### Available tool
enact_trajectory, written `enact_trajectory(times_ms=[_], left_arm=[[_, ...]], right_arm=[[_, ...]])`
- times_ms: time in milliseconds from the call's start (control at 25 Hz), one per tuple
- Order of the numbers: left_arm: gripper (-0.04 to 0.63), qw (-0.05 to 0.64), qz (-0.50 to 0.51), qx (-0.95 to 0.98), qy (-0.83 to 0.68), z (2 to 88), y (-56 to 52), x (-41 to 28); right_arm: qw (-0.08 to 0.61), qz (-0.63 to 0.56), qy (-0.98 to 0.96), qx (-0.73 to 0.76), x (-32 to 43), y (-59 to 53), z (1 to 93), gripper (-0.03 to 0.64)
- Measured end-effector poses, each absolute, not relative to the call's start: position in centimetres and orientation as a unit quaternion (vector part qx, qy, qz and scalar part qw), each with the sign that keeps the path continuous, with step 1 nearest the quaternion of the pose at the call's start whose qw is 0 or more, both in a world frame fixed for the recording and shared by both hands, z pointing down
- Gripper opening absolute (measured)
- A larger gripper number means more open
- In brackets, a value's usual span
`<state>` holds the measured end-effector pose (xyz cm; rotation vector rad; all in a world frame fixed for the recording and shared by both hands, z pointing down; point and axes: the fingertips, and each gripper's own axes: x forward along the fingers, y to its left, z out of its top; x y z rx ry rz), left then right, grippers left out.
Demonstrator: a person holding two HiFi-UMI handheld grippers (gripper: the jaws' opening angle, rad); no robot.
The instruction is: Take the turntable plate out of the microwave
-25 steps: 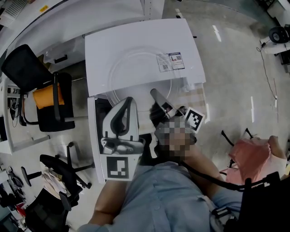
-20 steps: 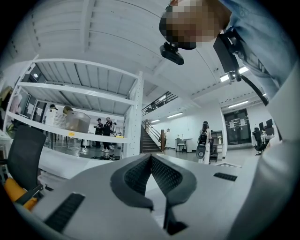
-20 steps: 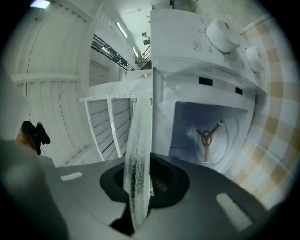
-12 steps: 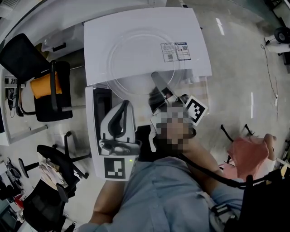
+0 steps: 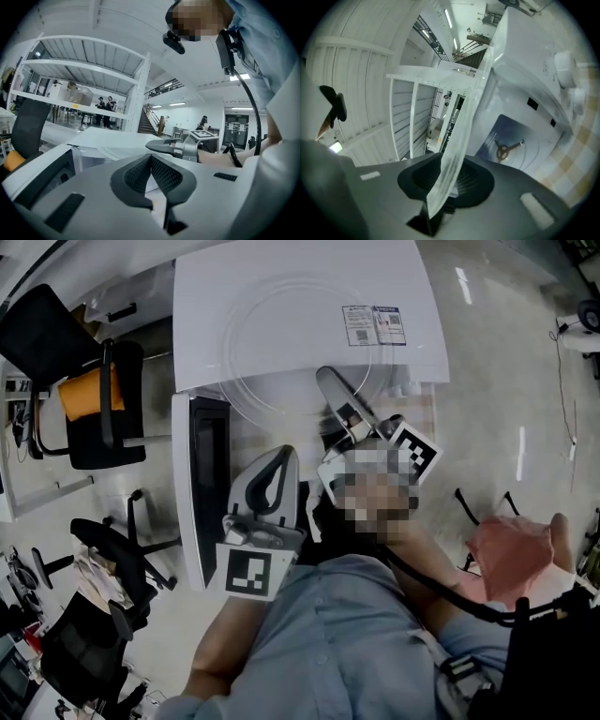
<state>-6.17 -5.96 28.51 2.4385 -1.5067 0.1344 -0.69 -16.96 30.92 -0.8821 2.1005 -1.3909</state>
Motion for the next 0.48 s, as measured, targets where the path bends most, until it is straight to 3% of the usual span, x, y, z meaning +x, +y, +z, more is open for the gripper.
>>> enact_trajectory(times_ms=[480], left_arm=[[0.008, 0.166, 0.037, 0.849, -0.499, 29.3, -7.8, -4.4]], right_arm=[[0.1, -0.494, 0.799, -0.328, -0.8, -16.6, 31.5, 0.112]])
